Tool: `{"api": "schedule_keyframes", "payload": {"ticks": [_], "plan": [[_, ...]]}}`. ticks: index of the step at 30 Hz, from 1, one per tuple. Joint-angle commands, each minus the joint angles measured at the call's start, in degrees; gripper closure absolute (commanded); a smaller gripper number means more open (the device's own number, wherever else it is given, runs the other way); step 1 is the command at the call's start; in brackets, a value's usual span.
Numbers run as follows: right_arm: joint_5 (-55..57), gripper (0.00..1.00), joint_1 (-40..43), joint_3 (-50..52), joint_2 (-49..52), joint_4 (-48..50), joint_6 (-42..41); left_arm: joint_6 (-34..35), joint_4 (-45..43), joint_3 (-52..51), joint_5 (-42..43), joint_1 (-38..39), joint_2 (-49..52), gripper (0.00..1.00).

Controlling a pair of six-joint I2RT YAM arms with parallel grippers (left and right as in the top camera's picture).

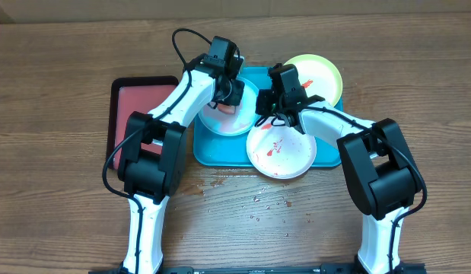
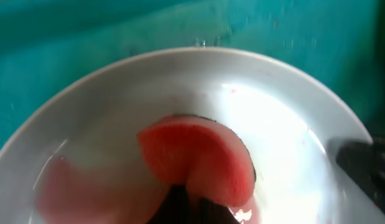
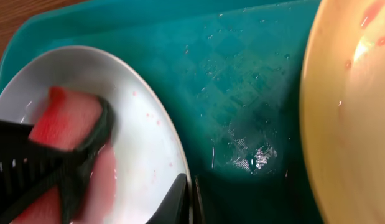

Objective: Clean dirty plates on tray and stack at the side
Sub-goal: 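Scrub the light blue plate with the sponge in the left gripper, then return the sponge to the dark tray with the left gripper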

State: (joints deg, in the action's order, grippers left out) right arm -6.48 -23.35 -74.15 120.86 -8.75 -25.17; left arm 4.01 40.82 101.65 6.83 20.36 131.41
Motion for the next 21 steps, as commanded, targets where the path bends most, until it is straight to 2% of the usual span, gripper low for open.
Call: {"api": "schedule_keyframes", "payload": {"ticks": [1, 8, 13, 21], "plan": [[-1.09, 0.96, -0.59, 0.13, 0.74, -1.03, -0.15, -1.22, 6.25, -1.88, -1.62, -0.5, 2.75, 0.96], [-1.09, 0.96, -0.59, 0.13, 0.74, -1.03, -0.15, -1.01, 12.55, 2.12, -12.94, -0.85, 2.54, 0.96], [-1.09, 0.96, -0.59, 0.13, 0.74, -1.05, -0.15, -0.57, 13.75, 6.08, -13.44, -0.85, 2.54, 0.96], [-1.14, 0.96, -0.59, 0.13, 0.72, -2.62, -0.15, 0.26, 22.29, 19.71, -13.22, -0.96, -0.42, 0.96]]}}
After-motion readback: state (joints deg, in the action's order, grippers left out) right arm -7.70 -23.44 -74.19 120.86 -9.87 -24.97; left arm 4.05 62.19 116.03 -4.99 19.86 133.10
